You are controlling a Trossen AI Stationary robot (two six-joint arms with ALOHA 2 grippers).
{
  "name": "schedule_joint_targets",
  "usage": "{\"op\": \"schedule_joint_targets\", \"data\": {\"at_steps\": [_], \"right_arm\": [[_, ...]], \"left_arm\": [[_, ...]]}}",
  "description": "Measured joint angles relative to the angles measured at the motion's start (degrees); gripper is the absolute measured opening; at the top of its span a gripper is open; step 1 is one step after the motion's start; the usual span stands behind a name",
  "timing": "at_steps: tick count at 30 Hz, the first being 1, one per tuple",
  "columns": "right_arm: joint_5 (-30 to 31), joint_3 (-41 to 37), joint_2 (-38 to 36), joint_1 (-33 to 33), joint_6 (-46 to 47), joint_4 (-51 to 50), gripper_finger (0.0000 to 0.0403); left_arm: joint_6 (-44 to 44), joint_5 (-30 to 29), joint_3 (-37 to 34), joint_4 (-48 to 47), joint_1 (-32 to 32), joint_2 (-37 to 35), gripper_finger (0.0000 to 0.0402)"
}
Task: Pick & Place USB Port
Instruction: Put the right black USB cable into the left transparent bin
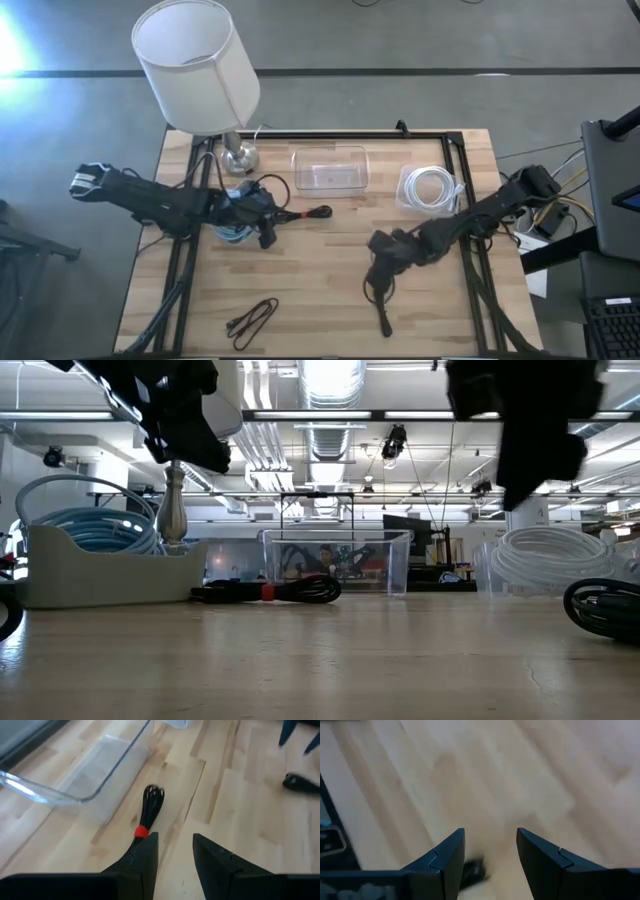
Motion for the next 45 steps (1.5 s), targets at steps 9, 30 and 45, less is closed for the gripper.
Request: {"op": "schedule_joint_targets", "data": {"at_steps": [9, 30, 45], "right_arm": [[-2.51, -5.18, 0.02, 8.31, 16.28, 0.69, 0.0173], [-0.85, -10.18, 8.58, 10.55, 14.97, 18.42, 0.0173], [0.53, -8.59, 11.45, 10.33, 10.37, 18.51, 0.0077]], "left_arm": [[0.00, -0.20, 0.30, 0.16, 0.04, 0.16, 0.0124], [-0.07, -0.31, 0.02, 2.10, 0.02, 0.14, 0.0124], [-0.05, -0.29, -0.11, 1.99, 0.00, 0.14, 0.0124]]}}
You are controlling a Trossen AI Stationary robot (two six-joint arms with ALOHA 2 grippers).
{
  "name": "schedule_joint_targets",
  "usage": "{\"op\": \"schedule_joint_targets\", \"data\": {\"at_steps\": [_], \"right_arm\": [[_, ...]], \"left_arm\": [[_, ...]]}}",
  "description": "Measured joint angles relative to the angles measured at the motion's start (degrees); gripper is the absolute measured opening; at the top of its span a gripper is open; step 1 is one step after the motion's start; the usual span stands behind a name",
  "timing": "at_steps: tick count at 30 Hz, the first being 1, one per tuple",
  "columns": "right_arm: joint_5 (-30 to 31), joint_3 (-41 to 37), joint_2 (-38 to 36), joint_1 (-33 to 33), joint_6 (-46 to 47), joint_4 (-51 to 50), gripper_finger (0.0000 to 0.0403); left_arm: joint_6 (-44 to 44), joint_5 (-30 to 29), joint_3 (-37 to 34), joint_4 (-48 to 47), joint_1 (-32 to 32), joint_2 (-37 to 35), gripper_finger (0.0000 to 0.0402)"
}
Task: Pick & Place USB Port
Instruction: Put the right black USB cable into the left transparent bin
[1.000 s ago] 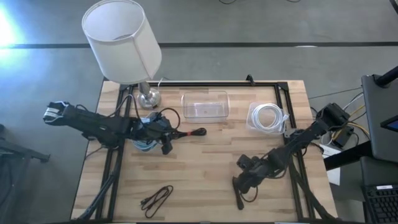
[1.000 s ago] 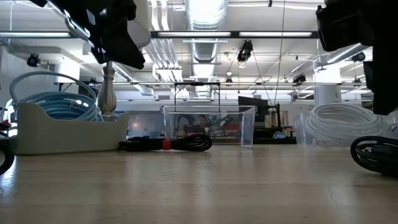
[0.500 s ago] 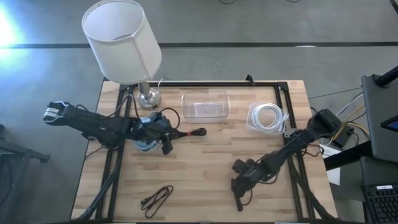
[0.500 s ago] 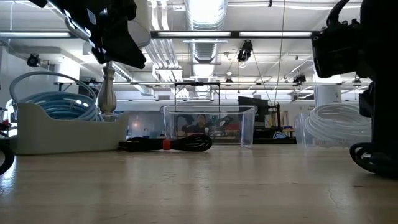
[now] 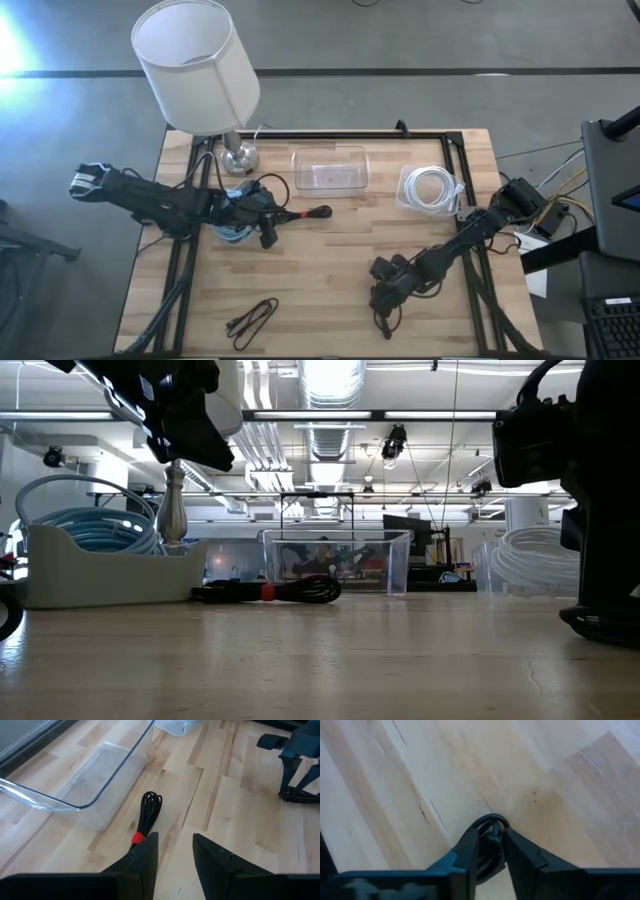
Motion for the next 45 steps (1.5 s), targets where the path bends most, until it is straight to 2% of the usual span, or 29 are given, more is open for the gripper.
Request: {"op": "schedule_joint_targets", "data": {"at_steps": [4, 9, 18, 22, 28, 35, 37, 41, 45], "right_arm": [[-0.66, 0.52, -0.13, -0.26, -1.30, -0.14, 0.0040], [-0.96, 2.23, -2.04, -1.13, -5.38, -1.45, 0.0031], [7.20, 8.12, -8.33, -6.64, -18.24, -15.12, 0.0027], [12.75, 12.16, -10.97, -11.02, -28.07, -22.15, 0.0027], [20.48, 19.17, -12.57, -19.31, -52.05, -26.08, 0.0027], [21.41, 24.02, -12.41, -29.92, -73.22, -23.84, 0.0027], [23.27, 25.03, -12.41, -32.58, -77.53, -20.28, 0.0027], [22.99, 25.02, -12.02, -38.03, -87.88, -9.88, 0.0027], [22.90, 23.98, -9.49, -42.77, -92.75, -2.04, 0.0027]], "left_arm": [[-0.01, -0.02, 0.00, 0.04, 0.00, 0.00, 0.0124], [0.00, -0.02, -0.02, 0.04, 0.00, 0.00, 0.0124], [0.00, -0.02, -0.02, 0.06, 0.04, 0.00, 0.0124], [0.00, -0.02, -0.02, 0.04, 0.04, 0.00, 0.0124], [0.00, -0.20, -0.09, 0.04, 0.04, 0.00, 0.0124], [0.00, -0.24, -0.11, 0.07, 0.02, 0.00, 0.0124], [0.00, -0.69, -0.11, 0.04, 0.02, 0.00, 0.0124], [0.00, -1.56, -0.11, 0.06, 0.02, 0.00, 0.0124], [0.02, -2.07, -0.11, 0.07, -0.02, 0.00, 0.0124]]}}
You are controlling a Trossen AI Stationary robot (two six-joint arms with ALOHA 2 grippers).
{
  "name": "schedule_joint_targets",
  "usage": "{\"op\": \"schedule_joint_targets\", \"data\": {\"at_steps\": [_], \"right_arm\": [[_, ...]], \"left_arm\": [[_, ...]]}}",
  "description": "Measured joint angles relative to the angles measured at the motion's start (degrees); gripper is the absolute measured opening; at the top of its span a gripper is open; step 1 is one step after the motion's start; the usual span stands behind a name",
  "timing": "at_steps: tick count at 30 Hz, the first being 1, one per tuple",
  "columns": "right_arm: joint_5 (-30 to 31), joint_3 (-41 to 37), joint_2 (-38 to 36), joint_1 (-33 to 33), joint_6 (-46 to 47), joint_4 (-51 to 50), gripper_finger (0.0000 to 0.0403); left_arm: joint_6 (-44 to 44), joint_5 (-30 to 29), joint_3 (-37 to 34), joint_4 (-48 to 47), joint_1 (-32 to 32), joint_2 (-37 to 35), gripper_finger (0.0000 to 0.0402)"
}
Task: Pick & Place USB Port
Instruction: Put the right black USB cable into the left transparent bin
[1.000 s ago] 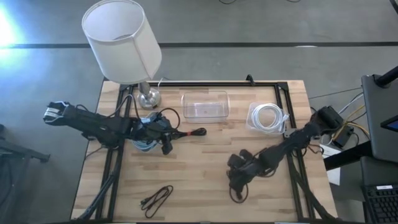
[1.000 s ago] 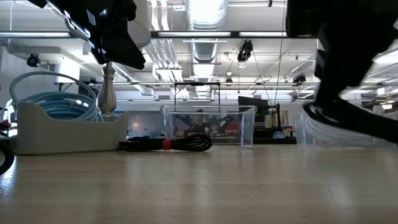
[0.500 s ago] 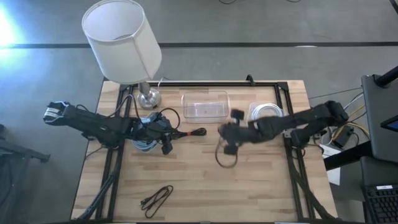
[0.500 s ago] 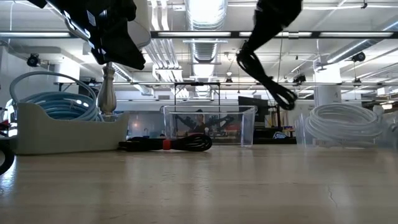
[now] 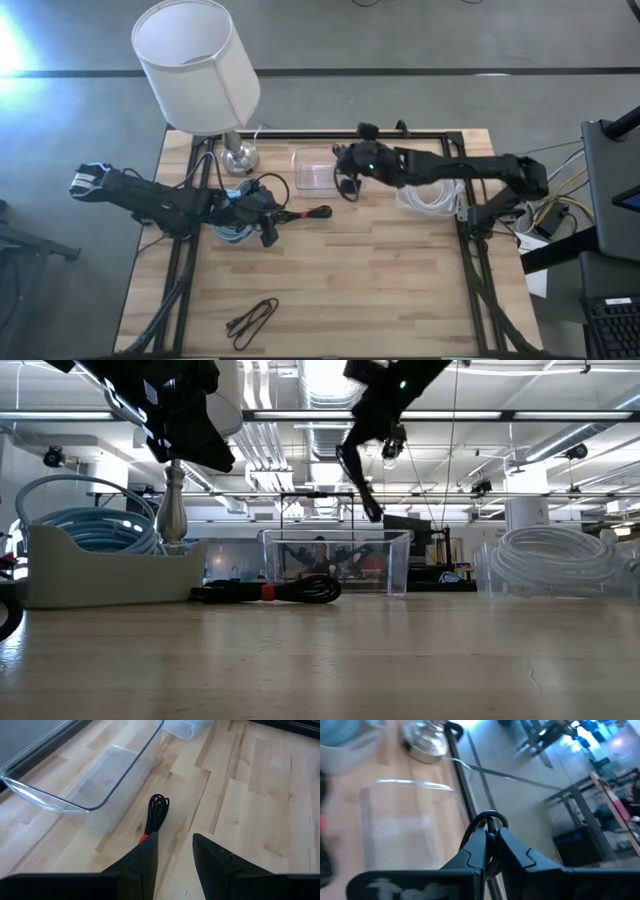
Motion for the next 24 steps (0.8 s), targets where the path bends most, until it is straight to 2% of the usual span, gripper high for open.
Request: {"op": "schedule_joint_targets", "data": {"at_steps": [6, 13, 19, 24], "right_arm": [[-0.04, -0.28, 7.73, -4.42, -1.72, 1.07, 0.0027], [0.16, 1.18, 16.83, -5.97, 0.54, 2.06, 0.0027], [0.34, 3.50, 21.28, -6.03, 0.62, 2.16, 0.0033], [0.31, 5.87, 23.59, -6.03, 3.14, 1.77, 0.0059]], "left_arm": [[-0.02, 0.01, -0.02, 0.05, 0.00, 0.00, 0.0124], [-0.02, 0.02, -0.02, 0.42, 0.02, 0.00, 0.0124], [-0.02, 0.02, -0.02, 0.43, 0.02, 0.00, 0.0124], [-0.02, 0.04, -0.02, 0.44, 0.02, 0.00, 0.0124]]}}
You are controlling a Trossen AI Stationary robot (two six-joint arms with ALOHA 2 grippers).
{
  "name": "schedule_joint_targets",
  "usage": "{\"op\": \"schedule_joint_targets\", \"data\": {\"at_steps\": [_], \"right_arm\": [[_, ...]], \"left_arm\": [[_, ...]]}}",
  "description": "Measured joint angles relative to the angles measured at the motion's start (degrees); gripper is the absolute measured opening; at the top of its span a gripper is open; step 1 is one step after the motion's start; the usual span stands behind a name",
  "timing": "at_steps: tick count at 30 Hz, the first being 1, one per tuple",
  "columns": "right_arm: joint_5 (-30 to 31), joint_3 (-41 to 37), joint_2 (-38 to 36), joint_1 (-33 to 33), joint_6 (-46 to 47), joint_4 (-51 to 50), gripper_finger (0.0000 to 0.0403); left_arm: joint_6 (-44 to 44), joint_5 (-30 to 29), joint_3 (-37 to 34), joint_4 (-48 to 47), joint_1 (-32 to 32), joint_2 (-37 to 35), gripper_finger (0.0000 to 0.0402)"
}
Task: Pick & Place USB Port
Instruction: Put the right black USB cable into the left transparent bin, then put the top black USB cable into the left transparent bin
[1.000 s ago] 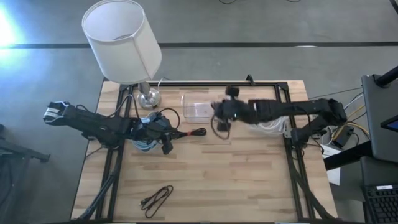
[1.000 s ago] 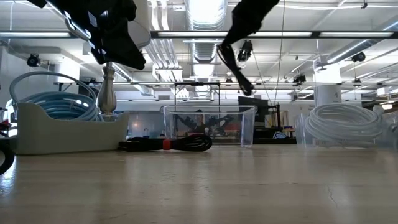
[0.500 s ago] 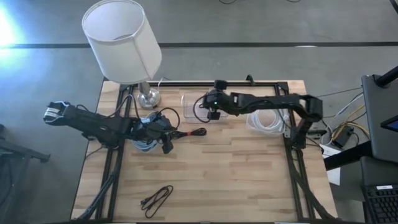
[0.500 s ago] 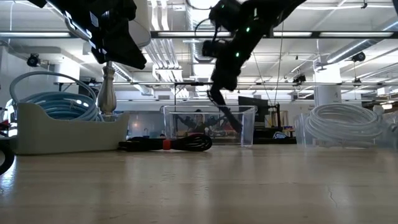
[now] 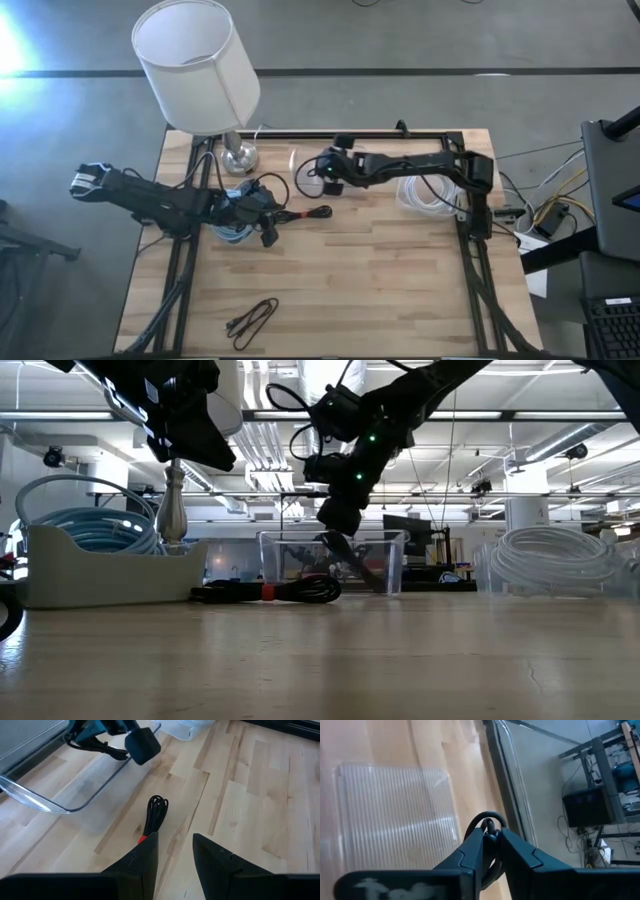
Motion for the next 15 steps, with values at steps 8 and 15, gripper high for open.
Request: {"op": "schedule_joint_targets", "data": {"at_steps": [8, 15], "right_arm": [[-0.04, 4.29, 0.46, -0.01, 0.73, -4.65, 0.0107], [-0.25, 6.68, -0.79, 0.63, 2.99, -10.20, 0.0127]], "left_arm": [[-0.20, 0.02, 0.00, 0.00, 0.04, 0.00, 0.0124], [-0.31, 0.04, 0.00, 0.00, 0.04, 0.00, 0.0124]]}}
